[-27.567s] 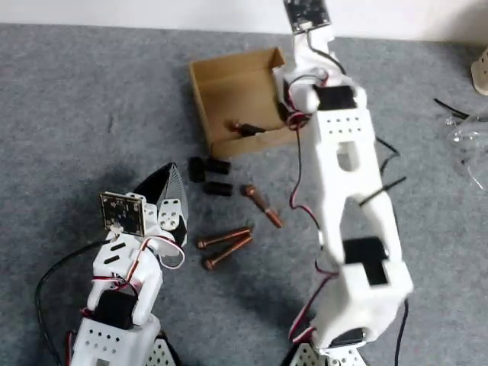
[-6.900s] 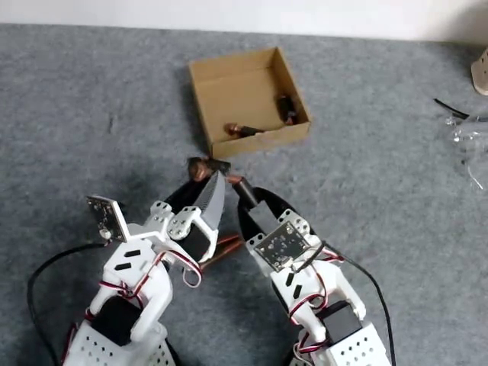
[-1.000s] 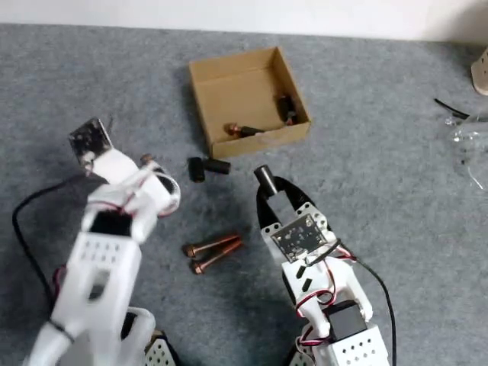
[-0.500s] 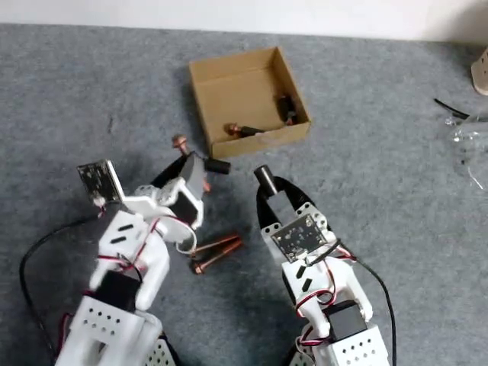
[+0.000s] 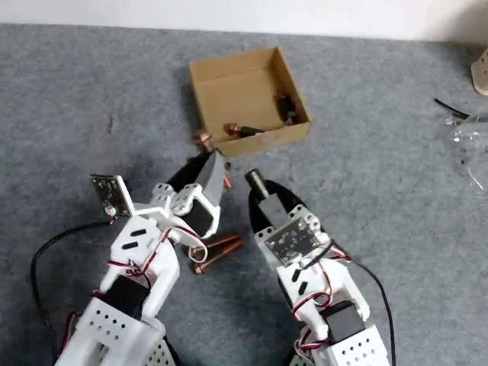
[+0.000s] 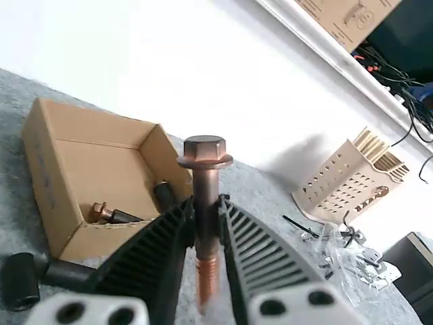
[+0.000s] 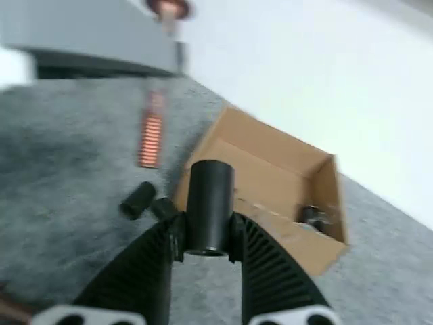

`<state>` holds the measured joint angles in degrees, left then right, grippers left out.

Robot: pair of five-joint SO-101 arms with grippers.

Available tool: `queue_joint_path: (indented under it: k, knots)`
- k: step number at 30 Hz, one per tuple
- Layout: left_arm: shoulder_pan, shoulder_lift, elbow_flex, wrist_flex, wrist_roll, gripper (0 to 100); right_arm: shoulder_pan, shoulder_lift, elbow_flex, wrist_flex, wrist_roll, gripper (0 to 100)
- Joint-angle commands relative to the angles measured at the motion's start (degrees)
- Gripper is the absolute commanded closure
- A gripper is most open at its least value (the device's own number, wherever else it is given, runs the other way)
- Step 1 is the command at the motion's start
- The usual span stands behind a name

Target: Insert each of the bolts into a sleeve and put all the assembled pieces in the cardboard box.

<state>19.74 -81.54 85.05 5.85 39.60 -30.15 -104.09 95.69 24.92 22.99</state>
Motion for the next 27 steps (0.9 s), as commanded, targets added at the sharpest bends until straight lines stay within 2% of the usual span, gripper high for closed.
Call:
queue_joint_path:
  k: [1,13,18,27]
  knots:
    - [0.66,-1.36,-0.75,-1.67,3.43,100,-2.15,-1.19,5.93,0.57,-0.35,99.5]
    - [0.75,-1.36,-1.01,-2.02,4.22,100,-4.35,-0.84,5.93,1.10,-0.35,99.5]
    - [1.01,-1.36,-0.48,-7.65,4.22,100,-4.09,-1.10,5.93,1.71,-0.35,99.5]
    - [4.79,-1.45,0.04,-5.80,4.22,100,-4.00,-1.19,5.93,1.63,2.02,99.5]
